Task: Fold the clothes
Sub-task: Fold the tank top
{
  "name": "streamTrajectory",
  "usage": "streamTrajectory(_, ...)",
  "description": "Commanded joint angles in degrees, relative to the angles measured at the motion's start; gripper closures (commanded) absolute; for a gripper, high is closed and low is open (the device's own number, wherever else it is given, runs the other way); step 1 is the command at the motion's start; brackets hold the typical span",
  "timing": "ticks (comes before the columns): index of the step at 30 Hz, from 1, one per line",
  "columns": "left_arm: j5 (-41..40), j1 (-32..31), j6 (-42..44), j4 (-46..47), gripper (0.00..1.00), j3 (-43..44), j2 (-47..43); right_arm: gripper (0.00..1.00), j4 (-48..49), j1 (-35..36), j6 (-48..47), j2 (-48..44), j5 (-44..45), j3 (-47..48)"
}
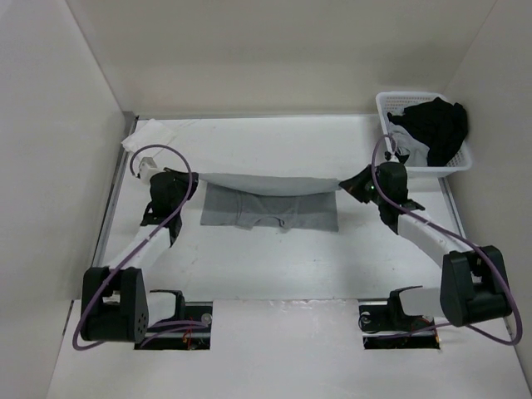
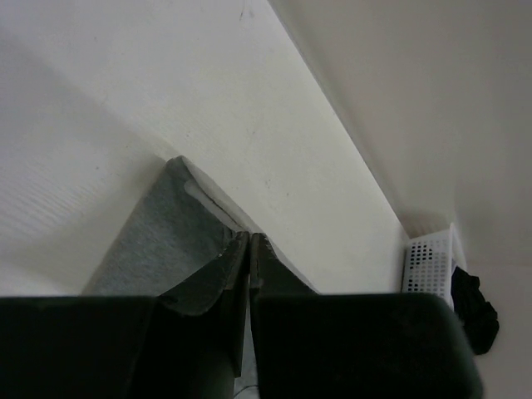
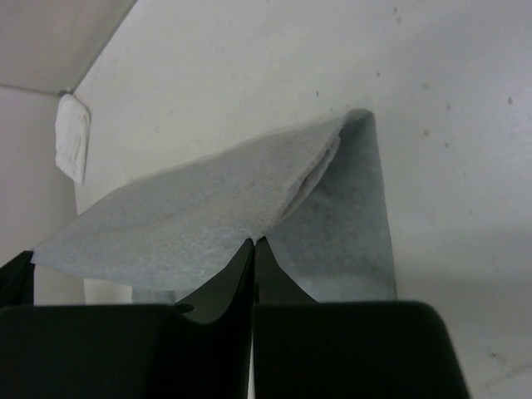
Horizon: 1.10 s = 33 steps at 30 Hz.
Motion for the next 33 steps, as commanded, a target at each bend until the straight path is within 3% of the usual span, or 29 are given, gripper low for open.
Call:
streamTrajectory(1, 2.0, 1.6, -0.3, 3.1, 0.98, -3.7, -4.9, 0.99, 3.0, 0.9, -0.1, -3.6, 1.5, -4.3)
streamTrajectory(13, 5.3, 3.6, 3.5, -0.5, 0.98, -17.3, -17.4, 0.99, 0.8, 6.5, 2.1, -12.8, 5.1, -16.7)
streamTrajectory(18, 4.8, 3.8, 4.8, -0.9, 0.96, -20.0, -15.9, 0.98, -2.5, 10.8, 5.4, -14.4, 10.6, -20.2)
streamTrajectory(22, 5.5, 4.7, 4.2, -0.3, 0.86, -20.0, -14.3, 0.83, -4.7, 11.2, 6.0, -15.7, 13.8, -21.4)
streamTrajectory(27, 4.4, 6.4, 3.5, -5.9, 0.82, -18.7, -25.1, 0.70, -10.4, 10.9, 2.9, -21.8, 18.6, -18.7)
streamTrajectory(30, 3.9, 1.5, 3.0, -6.8, 0.83, -16.2, -27.4, 0.72, -10.8, 13.7, 0.9, -23.5, 20.1, -16.1)
streamTrajectory(33, -0.1, -12.5, 2.9, -3.6, 0.84, -11.3, -20.1, 0.89, -7.1, 19.4, -1.1, -18.3, 16.0, -11.8)
